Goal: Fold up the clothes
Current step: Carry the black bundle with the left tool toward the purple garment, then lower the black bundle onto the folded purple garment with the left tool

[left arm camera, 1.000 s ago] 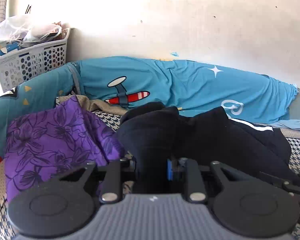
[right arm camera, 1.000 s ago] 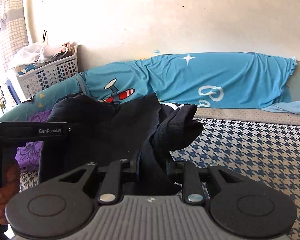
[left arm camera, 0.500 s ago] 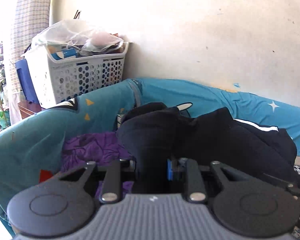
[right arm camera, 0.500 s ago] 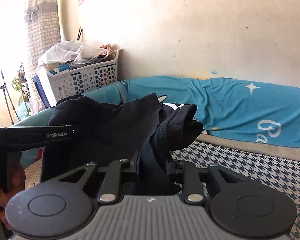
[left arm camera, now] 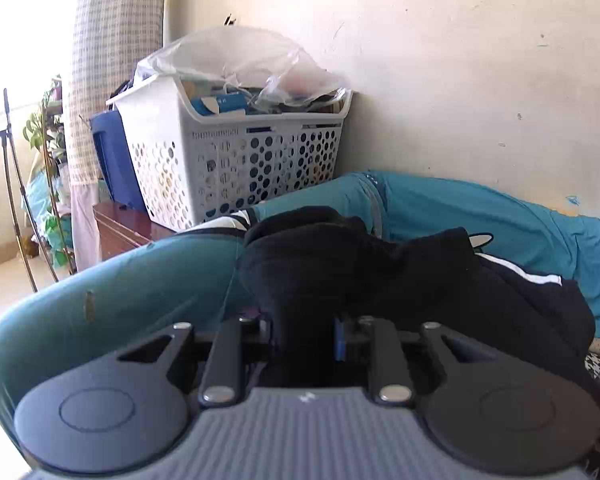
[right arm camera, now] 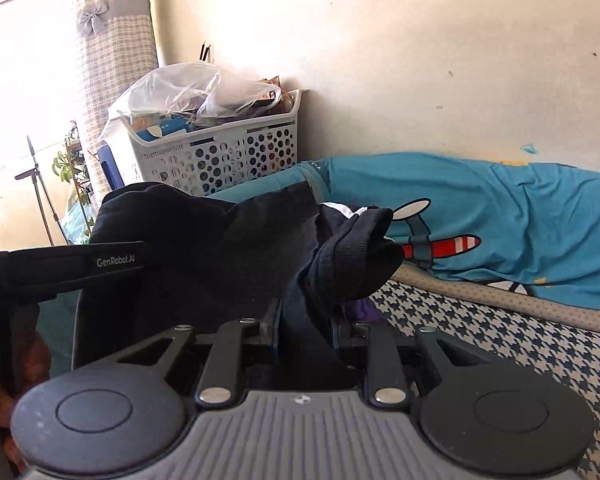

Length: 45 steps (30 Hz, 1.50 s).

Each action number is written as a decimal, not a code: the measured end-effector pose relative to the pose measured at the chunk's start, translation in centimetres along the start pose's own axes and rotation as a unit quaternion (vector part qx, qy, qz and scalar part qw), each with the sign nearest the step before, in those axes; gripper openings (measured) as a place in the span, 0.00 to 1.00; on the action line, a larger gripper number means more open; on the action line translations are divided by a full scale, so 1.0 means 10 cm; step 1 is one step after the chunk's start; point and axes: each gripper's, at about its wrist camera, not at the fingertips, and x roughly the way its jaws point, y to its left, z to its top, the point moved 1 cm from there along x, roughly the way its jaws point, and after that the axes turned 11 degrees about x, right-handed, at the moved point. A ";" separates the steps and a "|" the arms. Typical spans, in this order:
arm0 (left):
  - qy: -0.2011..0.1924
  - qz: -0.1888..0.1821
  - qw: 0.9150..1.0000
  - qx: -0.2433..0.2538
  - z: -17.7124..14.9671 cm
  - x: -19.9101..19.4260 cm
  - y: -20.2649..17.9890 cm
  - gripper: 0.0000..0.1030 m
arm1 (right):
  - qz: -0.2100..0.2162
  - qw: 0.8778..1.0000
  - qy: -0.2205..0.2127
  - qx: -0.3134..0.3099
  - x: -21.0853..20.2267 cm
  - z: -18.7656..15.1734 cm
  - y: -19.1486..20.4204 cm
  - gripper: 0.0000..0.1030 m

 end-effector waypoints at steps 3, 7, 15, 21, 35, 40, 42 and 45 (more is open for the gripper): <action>0.031 -0.009 0.999 -0.012 -0.04 0.25 0.06 0.32 | -0.013 1.000 0.010 0.003 0.19 -0.06 -0.03 0.22; 0.048 0.053 0.997 -0.031 -0.09 0.35 0.21 0.53 | -0.043 0.998 0.036 0.007 0.38 -0.18 -0.14 0.24; 0.054 0.096 0.985 -0.132 -0.10 0.24 0.79 0.76 | -0.128 0.992 0.010 0.015 0.23 -0.19 -0.45 0.34; 0.054 0.089 0.985 -0.138 -0.12 0.18 0.82 0.76 | -0.082 0.997 0.006 0.002 0.09 -0.17 -0.32 0.33; 0.071 0.093 0.991 -0.071 -0.20 0.44 0.52 0.77 | 0.011 0.999 0.045 -0.027 0.19 -0.39 0.09 0.33; 0.083 0.097 0.989 -0.069 -0.26 0.62 0.61 0.79 | 0.071 0.995 0.060 -0.042 0.19 -0.49 0.34 0.33; 0.087 0.093 0.989 -0.071 -0.27 0.66 0.62 0.79 | 0.096 0.991 0.070 -0.057 0.20 -0.56 0.47 0.33; 0.091 0.099 0.989 -0.061 -0.28 0.69 0.59 0.79 | 0.116 0.986 0.085 -0.085 0.27 -0.68 0.65 0.33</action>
